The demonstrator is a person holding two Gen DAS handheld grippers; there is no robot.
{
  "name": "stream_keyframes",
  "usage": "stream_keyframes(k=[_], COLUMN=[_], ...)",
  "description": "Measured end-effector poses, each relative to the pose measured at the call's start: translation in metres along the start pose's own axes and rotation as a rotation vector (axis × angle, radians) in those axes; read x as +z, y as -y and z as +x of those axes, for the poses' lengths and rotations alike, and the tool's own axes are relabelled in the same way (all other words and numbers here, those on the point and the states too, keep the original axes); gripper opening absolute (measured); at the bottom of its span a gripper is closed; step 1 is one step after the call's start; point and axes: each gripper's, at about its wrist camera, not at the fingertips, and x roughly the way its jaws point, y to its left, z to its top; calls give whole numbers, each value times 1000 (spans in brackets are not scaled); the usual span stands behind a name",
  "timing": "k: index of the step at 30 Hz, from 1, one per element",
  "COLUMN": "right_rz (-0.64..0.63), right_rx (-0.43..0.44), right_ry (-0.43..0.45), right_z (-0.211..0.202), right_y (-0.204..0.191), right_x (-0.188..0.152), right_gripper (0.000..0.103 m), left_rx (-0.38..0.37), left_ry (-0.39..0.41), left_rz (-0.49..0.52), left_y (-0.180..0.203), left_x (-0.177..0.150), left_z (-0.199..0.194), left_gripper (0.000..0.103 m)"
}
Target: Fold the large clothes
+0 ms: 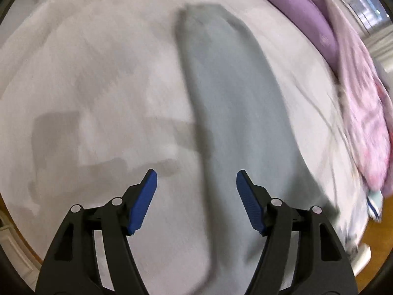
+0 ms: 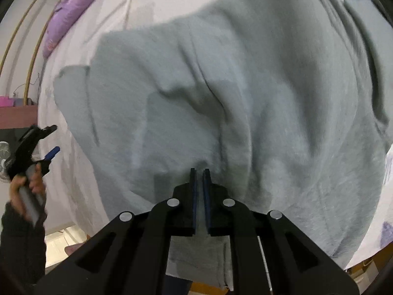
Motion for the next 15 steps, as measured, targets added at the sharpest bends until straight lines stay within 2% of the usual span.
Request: stream_keyframes(k=[4, 7, 11, 15], right_rz=[17, 72, 107, 115], right_rx=[-26, -39, -36, -33], right_ry=[88, 129, 147, 142], right_z=[-4, -3, 1, 0], right_y=[-14, -15, -21, -24], right_x=[7, 12, 32, 32], right_gripper=[14, 27, 28, 31], left_rx=[36, 73, 115, 101], left_ry=[27, 24, 44, 97], left_rz=[-9, 24, 36, 27], left_y=[-13, -10, -5, 0], left_x=[59, 93, 120, 141], left_z=[27, 50, 72, 77], left_gripper=[70, 70, 70, 73])
